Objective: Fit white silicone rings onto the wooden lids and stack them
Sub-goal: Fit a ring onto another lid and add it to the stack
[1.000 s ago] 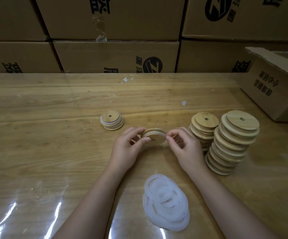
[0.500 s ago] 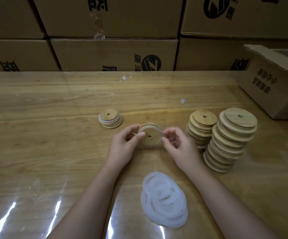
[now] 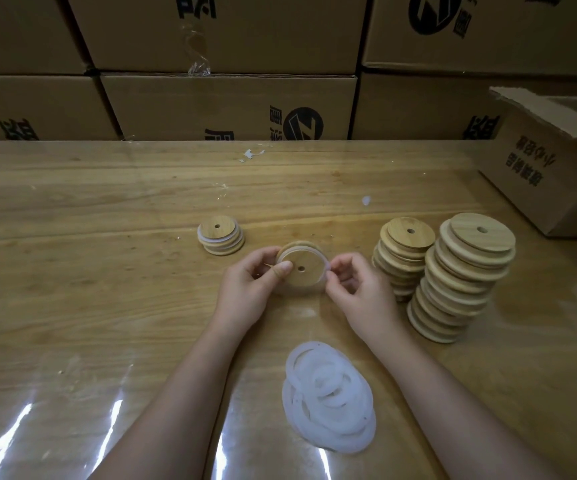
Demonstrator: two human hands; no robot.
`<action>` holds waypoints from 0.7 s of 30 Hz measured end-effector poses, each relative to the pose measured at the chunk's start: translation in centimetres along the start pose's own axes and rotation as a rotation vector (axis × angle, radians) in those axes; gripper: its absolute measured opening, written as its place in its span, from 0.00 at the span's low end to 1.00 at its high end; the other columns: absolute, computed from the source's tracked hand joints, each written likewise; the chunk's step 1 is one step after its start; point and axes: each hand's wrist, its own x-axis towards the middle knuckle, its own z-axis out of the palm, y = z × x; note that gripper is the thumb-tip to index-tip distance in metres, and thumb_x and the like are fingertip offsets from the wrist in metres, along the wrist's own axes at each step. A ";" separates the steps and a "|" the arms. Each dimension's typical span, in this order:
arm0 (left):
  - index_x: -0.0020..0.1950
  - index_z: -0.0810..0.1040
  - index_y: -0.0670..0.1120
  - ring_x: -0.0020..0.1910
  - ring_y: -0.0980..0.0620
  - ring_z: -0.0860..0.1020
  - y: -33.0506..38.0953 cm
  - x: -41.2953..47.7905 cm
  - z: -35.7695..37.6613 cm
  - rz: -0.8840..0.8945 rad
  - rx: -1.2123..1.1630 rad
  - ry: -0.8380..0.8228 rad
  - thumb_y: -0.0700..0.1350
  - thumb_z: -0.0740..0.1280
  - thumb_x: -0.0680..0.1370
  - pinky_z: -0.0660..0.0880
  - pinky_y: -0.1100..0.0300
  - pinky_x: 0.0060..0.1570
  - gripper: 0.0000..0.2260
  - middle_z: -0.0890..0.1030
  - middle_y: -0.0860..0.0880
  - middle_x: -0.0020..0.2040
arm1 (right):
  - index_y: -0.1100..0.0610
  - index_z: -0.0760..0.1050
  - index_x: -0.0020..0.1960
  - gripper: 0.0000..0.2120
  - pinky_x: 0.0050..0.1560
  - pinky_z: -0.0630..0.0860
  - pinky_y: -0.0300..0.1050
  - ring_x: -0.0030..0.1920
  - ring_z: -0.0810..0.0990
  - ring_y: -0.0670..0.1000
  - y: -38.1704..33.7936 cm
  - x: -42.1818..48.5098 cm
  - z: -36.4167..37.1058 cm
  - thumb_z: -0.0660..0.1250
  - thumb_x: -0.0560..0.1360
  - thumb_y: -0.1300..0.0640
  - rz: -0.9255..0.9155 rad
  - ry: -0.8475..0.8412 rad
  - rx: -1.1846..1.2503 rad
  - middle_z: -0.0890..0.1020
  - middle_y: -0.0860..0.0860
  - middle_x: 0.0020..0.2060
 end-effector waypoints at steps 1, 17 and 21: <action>0.49 0.80 0.52 0.41 0.48 0.76 0.0 0.0 0.0 -0.007 -0.011 -0.007 0.43 0.72 0.72 0.75 0.43 0.49 0.08 0.82 0.45 0.42 | 0.56 0.74 0.44 0.07 0.36 0.71 0.32 0.35 0.76 0.46 0.0 0.0 0.0 0.68 0.72 0.66 0.012 0.012 0.017 0.78 0.50 0.36; 0.50 0.77 0.55 0.35 0.57 0.75 -0.2 -0.2 0.1 0.156 0.184 0.042 0.39 0.71 0.73 0.76 0.49 0.43 0.12 0.76 0.56 0.41 | 0.48 0.71 0.46 0.13 0.39 0.76 0.38 0.40 0.78 0.45 0.4 0.0 -0.1 0.68 0.72 0.65 -0.119 0.054 -0.001 0.79 0.46 0.40; 0.52 0.79 0.51 0.39 0.59 0.75 0.0 -0.2 0.2 0.278 0.253 0.025 0.46 0.70 0.71 0.75 0.56 0.43 0.10 0.76 0.59 0.43 | 0.54 0.74 0.46 0.08 0.42 0.76 0.38 0.41 0.79 0.46 0.3 0.0 -0.2 0.67 0.72 0.66 -0.129 0.061 -0.022 0.79 0.49 0.41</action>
